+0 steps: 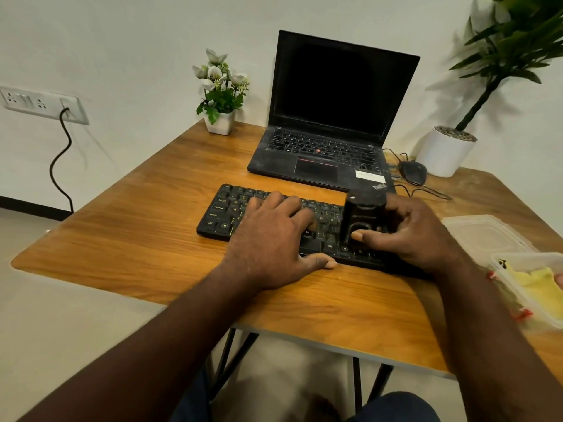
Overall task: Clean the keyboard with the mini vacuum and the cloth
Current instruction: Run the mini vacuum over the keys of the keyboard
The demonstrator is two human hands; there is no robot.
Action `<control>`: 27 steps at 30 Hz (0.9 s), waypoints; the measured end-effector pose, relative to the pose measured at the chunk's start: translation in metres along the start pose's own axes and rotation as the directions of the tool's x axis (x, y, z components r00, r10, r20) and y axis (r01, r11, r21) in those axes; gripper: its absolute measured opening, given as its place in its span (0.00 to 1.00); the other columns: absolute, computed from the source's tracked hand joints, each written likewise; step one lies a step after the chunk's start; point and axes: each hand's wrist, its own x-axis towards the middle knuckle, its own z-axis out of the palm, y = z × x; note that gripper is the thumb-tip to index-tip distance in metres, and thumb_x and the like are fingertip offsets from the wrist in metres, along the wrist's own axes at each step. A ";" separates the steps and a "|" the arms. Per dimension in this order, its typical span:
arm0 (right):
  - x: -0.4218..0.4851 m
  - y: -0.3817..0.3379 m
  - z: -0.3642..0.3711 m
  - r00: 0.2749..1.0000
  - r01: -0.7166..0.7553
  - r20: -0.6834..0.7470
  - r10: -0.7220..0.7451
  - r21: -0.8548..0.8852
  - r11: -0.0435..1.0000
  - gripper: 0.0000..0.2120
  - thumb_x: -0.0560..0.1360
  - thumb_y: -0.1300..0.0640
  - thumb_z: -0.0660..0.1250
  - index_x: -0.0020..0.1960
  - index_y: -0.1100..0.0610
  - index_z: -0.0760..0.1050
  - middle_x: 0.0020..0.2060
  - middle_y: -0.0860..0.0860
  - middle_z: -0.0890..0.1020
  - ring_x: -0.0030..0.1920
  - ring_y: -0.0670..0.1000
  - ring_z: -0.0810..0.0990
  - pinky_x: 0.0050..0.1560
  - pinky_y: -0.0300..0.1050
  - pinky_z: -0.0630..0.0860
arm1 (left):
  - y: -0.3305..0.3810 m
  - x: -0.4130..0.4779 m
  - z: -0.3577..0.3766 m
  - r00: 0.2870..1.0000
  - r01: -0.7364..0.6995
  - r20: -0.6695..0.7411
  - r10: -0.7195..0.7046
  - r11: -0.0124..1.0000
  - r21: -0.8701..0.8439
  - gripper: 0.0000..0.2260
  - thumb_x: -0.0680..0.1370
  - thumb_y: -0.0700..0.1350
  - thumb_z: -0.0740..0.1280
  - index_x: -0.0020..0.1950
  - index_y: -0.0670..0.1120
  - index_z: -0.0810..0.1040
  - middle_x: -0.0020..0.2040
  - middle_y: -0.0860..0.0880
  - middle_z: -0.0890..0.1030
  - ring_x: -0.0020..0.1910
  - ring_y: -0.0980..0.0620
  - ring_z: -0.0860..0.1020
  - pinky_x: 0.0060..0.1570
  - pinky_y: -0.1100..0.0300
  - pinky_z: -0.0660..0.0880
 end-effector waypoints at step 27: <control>-0.009 -0.012 -0.010 0.999 -0.028 0.038 0.036 -0.174 0.984 0.16 0.69 0.60 0.82 0.52 0.49 0.81 0.43 0.42 0.84 0.44 0.46 0.83 0.43 0.38 0.76 | 0.000 -0.003 -0.006 0.999 0.022 0.027 -0.022 1.000 -0.007 0.34 0.74 0.77 0.56 0.68 0.54 0.73 0.63 0.52 0.74 0.63 0.50 0.67 0.65 0.47 0.66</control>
